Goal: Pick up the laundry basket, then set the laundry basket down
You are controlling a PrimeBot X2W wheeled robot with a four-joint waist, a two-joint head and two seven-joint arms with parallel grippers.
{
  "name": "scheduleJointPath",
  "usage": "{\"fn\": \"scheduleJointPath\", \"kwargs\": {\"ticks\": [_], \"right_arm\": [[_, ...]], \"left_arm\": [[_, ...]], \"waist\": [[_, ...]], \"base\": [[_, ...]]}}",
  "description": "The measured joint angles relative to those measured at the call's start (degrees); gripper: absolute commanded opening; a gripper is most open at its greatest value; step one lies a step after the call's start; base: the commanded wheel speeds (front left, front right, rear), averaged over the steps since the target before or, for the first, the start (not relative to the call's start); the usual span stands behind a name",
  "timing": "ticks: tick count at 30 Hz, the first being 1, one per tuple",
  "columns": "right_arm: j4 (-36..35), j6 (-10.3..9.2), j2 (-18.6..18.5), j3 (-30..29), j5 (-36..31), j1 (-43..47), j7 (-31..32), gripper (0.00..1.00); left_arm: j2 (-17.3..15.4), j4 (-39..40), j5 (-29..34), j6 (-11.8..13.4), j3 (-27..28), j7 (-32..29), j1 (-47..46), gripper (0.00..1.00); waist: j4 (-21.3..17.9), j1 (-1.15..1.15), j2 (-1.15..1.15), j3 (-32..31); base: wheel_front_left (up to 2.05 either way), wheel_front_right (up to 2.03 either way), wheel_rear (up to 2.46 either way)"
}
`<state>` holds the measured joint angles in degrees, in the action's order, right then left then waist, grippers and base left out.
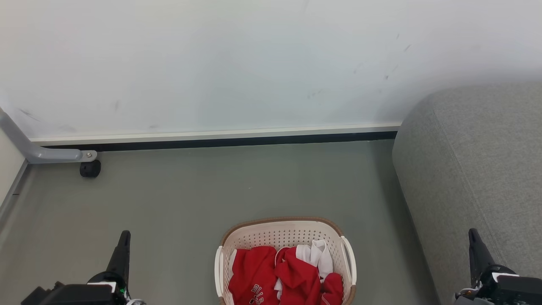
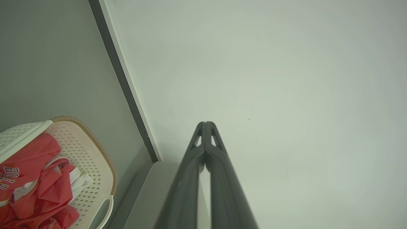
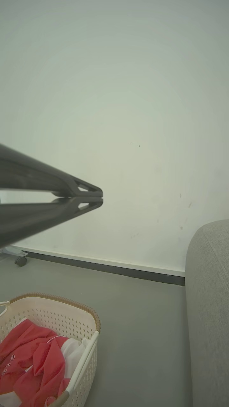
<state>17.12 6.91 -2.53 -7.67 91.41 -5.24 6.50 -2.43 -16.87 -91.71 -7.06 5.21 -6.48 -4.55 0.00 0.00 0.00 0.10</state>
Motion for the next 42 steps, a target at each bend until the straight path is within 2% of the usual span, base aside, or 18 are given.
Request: {"fn": "scheduleJointPath", "kwargs": {"ticks": [42], "right_arm": [[-0.01, 0.01, 0.01, 0.02, 0.01, -0.01, 0.0, 0.0]], "left_arm": [[0.01, -0.07, 0.0, -0.01, 0.0, 0.0, 0.0, 0.0]], "waist": [[0.0, 0.0, 0.0, 0.0]], "base": [[0.0, 0.0, 0.0]]}}
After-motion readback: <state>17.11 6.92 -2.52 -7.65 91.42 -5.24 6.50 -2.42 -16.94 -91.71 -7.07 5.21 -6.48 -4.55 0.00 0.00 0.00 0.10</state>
